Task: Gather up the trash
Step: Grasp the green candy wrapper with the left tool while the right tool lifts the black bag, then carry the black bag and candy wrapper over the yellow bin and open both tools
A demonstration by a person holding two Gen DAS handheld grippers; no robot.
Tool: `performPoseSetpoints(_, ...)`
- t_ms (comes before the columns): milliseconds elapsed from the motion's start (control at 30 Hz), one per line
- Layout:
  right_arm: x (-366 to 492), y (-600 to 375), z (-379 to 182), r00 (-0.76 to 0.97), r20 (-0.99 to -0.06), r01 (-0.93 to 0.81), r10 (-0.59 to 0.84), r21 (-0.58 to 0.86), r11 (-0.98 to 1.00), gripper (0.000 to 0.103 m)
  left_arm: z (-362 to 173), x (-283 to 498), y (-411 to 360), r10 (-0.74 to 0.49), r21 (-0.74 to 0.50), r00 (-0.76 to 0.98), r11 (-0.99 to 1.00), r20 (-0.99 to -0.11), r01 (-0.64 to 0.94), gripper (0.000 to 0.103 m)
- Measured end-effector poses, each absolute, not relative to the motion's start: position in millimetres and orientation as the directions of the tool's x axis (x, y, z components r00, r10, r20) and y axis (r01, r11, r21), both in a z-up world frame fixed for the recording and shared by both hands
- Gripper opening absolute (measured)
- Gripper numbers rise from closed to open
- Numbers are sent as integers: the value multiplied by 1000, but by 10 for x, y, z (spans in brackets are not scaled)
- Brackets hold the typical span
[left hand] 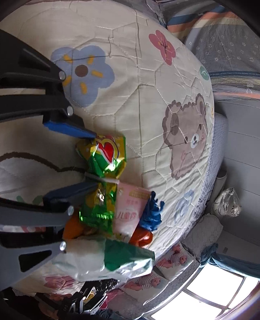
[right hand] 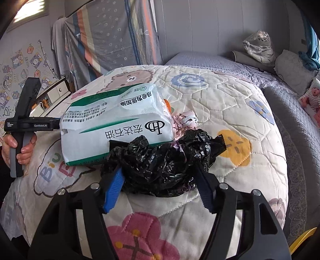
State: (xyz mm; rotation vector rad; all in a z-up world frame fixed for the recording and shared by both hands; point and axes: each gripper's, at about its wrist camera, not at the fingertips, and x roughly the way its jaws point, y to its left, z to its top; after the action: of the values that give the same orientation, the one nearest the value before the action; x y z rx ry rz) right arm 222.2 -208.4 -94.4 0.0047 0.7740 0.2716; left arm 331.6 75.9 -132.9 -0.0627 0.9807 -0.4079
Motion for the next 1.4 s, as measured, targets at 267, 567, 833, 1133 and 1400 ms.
performPoseSetpoints(267,2272,-2133,-999,650,-706,-243,281,157,957,28,-1366,3499,597,-320,-190,486,935,-813,298,22)
performPoseSetpoints(567,2152,-2119,-910,685,-678,-248,269,130,960,9,-1239,3431,675,-322,-192,549,940,-771,283,14)
performPoseSetpoints(833,1931,-2183,-655,735,-631,-228,248,114,967,8,-968,3239,818,-330,-196,612,941,-719,278,13)
performPoseSetpoints(1133,1711,-2201,-483,763,-600,-221,241,108,969,8,-703,2910,971,-293,-170,685,955,-667,243,13)
performPoseSetpoints(1400,1530,-2232,-430,774,-585,-217,242,114,970,8,-494,2563,940,-269,-147,723,962,-636,229,13)
